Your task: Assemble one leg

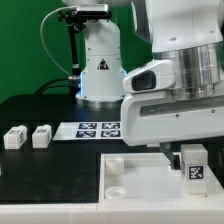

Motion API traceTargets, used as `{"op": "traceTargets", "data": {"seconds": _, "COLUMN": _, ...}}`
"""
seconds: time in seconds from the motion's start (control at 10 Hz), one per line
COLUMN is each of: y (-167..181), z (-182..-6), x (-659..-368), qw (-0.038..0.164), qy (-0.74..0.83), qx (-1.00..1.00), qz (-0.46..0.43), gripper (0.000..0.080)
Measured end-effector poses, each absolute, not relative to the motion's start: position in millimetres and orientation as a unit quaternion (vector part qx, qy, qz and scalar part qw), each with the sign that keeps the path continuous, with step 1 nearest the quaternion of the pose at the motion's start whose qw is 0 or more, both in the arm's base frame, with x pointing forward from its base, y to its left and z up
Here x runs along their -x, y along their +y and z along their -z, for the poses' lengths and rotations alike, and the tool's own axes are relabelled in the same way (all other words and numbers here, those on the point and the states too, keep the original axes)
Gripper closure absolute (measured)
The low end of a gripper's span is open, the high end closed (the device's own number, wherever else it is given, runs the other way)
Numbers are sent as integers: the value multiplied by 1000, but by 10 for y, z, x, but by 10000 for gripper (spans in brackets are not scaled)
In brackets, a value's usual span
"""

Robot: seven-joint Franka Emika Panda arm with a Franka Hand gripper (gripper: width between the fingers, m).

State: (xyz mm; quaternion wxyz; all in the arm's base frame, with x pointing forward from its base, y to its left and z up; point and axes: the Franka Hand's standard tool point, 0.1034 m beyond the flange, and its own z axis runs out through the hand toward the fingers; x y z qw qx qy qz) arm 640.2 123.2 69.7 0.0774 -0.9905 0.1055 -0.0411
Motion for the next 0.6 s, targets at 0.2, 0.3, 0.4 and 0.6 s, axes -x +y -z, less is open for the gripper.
{"op": "traceTargets", "data": {"seconds": 0.2, "y": 1159, "z": -674, "x": -6395, "qw": 80, "qy": 241, "qx": 967, "qz": 29, "gripper": 501}}
{"op": "traceTargets", "data": {"seconds": 0.3, "y": 1137, "z": -682, "x": -6404, "qw": 82, "qy": 292, "qx": 953, "qz": 23, "gripper": 503}}
{"op": "traceTargets", "data": {"seconds": 0.4, "y": 1131, "z": -681, "x": -6404, "qw": 89, "qy": 367, "qx": 926, "qz": 15, "gripper": 503}}
{"op": "traceTargets", "data": {"seconds": 0.6, "y": 1132, "z": -671, "x": -6398, "qw": 98, "qy": 542, "qx": 834, "qz": -9, "gripper": 504}}
